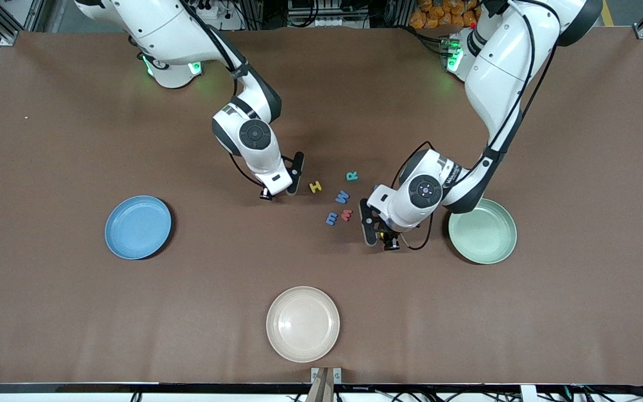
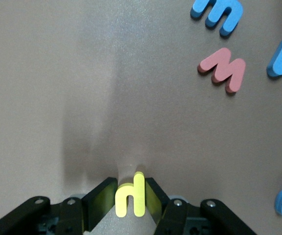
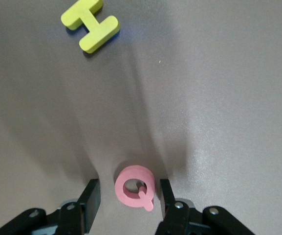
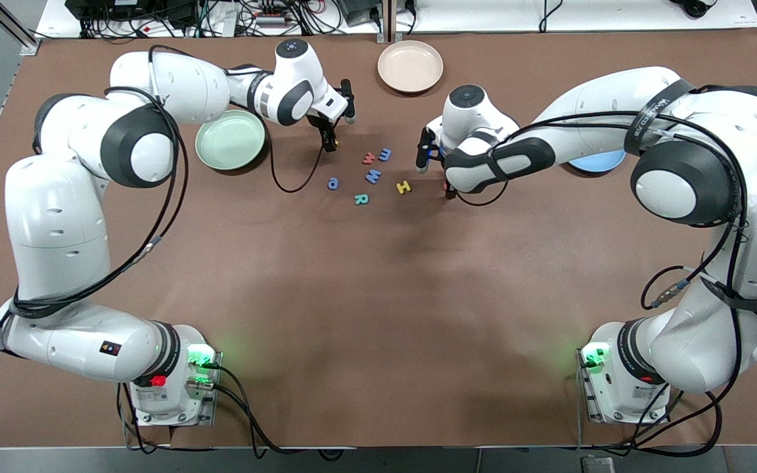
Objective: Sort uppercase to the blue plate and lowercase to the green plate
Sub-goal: 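Grasp the pink Q with the right gripper while the left gripper grasps h, then place the Q on the blue plate while the left gripper places h on green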
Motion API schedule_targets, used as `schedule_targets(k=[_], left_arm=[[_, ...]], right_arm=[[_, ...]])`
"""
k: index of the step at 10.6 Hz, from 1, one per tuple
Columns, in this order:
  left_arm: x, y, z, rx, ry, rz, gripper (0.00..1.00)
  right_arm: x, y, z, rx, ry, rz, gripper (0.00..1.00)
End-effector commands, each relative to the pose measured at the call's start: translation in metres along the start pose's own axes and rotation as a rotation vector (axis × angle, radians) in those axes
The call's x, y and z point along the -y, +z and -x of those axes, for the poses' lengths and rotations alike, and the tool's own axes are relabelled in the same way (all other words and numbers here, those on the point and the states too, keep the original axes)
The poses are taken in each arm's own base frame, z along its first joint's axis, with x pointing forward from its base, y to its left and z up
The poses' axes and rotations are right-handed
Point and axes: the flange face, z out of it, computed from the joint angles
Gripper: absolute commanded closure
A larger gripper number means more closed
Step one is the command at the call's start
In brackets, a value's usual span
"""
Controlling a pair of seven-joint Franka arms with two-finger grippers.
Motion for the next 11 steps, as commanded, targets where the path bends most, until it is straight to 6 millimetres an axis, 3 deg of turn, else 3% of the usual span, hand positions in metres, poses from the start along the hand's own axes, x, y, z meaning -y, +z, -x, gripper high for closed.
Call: schedule_targets(k=[1, 2, 3, 4, 6, 8, 11], left_arm=[[-0.001, 0.005, 0.003, 0.01, 0.019, -0.012, 0.9], [0.004, -0.001, 0.004, 0.009, 0.017, -0.019, 0.9], [0.007, -0.01, 0.005, 0.011, 0.013, -0.022, 0.9], [0.009, -0.015, 0.007, 0.029, 0.011, -0.007, 0.95], [0.019, -0.037, 0.006, 0.064, 0.004, 0.017, 1.0], [0.033, -0.056, 0.021, 0.095, -0.018, 0.031, 1.0], [0.06, -0.081, 0.072, 0.131, -0.02, 0.063, 1.0]], right_arm=[[-0.004, -0.003, -0.002, -0.001, -0.001, 0.008, 0.88], [-0.01, -0.009, -0.001, -0.007, -0.005, 0.014, 1.0], [-0.016, -0.02, 0.001, -0.004, -0.01, 0.018, 1.0], [-0.029, -0.038, 0.01, 0.031, 0.001, 0.006, 1.0], [-0.066, -0.095, 0.038, 0.096, 0.045, -0.03, 1.0], [-0.112, -0.135, 0.099, 0.108, 0.045, -0.038, 1.0], [-0.187, -0.142, 0.24, 0.099, 0.154, -0.076, 1.0]])
